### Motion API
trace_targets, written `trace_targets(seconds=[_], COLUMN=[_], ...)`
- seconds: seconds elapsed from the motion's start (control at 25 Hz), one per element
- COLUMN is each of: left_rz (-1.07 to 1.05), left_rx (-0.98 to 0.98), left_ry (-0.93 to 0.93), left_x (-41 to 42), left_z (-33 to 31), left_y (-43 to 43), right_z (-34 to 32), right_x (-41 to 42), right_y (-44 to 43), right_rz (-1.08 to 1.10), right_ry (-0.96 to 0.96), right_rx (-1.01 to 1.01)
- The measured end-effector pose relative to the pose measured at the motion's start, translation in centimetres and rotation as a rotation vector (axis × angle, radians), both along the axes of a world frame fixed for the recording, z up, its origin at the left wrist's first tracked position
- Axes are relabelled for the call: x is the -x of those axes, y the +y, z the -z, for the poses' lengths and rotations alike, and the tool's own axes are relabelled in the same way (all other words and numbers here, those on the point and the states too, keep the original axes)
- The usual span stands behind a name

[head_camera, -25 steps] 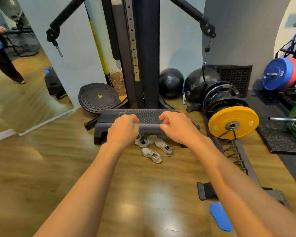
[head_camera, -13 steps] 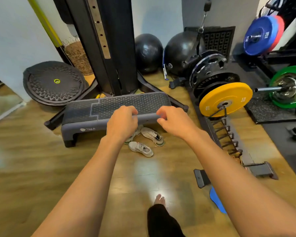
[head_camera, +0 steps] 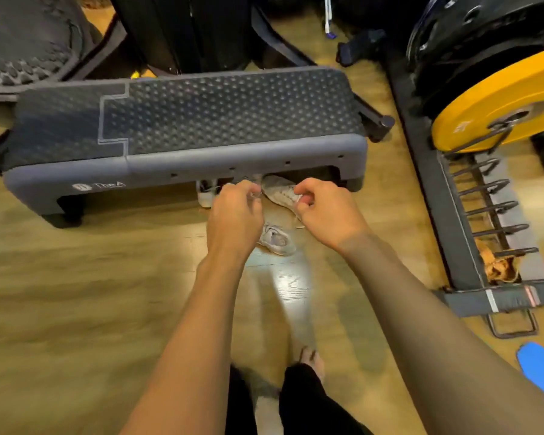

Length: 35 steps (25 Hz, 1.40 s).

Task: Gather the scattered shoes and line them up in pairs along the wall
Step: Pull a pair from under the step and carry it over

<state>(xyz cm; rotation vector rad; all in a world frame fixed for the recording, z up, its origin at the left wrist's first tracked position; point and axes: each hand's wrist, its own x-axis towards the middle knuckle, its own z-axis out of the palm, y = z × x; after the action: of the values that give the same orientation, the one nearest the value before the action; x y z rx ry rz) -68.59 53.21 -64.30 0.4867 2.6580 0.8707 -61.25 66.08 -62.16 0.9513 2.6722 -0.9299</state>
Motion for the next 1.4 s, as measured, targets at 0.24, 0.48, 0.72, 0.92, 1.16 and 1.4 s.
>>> trace_targets(seconds=[0.24,0.48,0.72,0.92,1.16,1.4], left_rz=[0.054,0.131,-0.076,-0.134,-0.040,-0.108], left_rx=[0.016,0.036,0.147,0.230,0.409,0.396], left_ry=[-0.067,-0.107,-0.033,-0.074,-0.049,0.013], left_x=[1.4,2.0,8.8,12.7,13.9,14.9], left_z=[22.4,35.1,40.1,41.6,42.1,42.0], left_y=[2.2,9.1,7.2,3.5,2.9,1.5], right_z=[21.2,35.1,42.6,44.4,44.3,40.7], right_x=[2.5,5.9,7.7,6.4,6.5,8.0], right_y=[1.3,4.4,8.8,9.8,8.3,6.3], right_rz=[0.100,0.130,0.206,0.130,0.043,-0.031], right_ry=[-0.055,-0.041,-0.363,-0.417,-0.496,-0.410], right_rx=[0.011,-0.117,-0.272,-0.377,-0.305,-0.310])
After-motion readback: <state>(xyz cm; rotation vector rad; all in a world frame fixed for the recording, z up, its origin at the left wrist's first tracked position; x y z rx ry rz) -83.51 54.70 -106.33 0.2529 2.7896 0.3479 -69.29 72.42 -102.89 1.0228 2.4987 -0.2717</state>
